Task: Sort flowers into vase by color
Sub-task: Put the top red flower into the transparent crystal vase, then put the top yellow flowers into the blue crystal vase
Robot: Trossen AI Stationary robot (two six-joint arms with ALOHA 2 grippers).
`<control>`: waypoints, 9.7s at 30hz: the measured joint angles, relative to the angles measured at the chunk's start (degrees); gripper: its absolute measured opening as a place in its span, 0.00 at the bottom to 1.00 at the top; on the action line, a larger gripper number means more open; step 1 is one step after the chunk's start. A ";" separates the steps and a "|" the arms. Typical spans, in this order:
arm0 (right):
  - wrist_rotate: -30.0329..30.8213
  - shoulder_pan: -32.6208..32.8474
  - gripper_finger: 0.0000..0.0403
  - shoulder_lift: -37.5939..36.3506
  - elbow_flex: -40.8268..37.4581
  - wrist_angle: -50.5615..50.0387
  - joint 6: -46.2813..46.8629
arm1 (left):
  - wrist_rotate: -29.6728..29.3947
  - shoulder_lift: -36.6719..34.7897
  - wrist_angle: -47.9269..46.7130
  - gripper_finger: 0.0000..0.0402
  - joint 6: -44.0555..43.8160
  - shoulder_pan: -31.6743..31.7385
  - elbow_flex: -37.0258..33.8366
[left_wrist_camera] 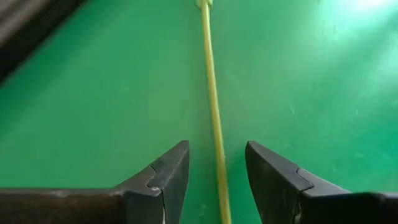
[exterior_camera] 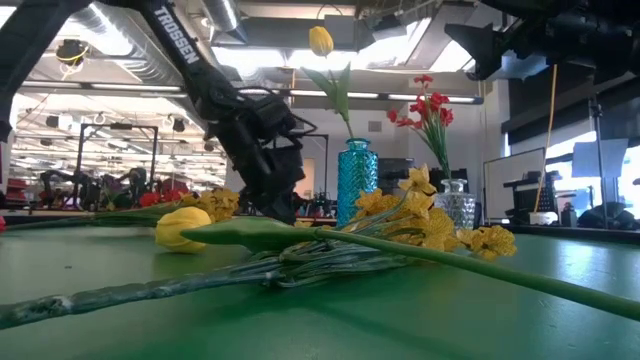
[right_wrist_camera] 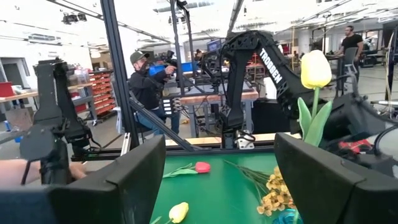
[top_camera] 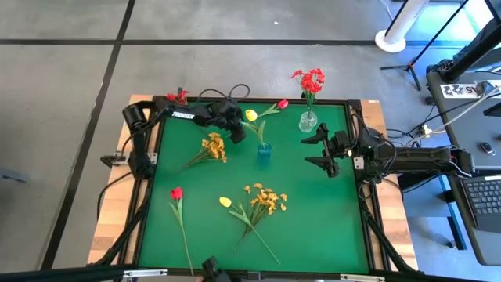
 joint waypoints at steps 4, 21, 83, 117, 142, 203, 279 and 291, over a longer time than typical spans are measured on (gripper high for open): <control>0.00 0.00 0.74 0.00 0.00 0.01 0.72 | -2.54 1.47 0.28 0.38 -2.16 -0.35 0.15; -0.11 0.00 0.74 0.00 -0.02 -1.22 1.60 | -6.41 1.48 -5.46 0.01 -9.02 -0.29 1.49; 15.37 14.60 0.74 22.45 21.59 6.02 -7.38 | -17.49 -24.15 13.78 0.00 -14.67 -38.70 7.19; 18.05 14.58 0.11 15.21 22.86 -6.13 -10.23 | -25.57 -24.17 9.36 0.00 -12.88 -43.46 7.20; 39.76 14.58 0.01 -4.33 24.19 -34.53 -14.99 | -36.76 -34.76 -2.94 0.26 -12.92 -45.25 7.28; 37.53 -15.54 0.01 18.86 35.47 -63.06 -13.52 | -23.53 -60.76 13.80 0.26 -17.49 -28.40 -33.81; 26.84 13.51 0.72 -6.12 25.86 -73.06 11.96 | -14.84 -51.93 -35.60 0.26 -46.31 -28.53 -33.86; 26.84 13.51 0.72 -6.14 25.86 -73.06 11.93 | -11.13 -42.91 -32.22 0.24 -45.72 -28.48 -33.73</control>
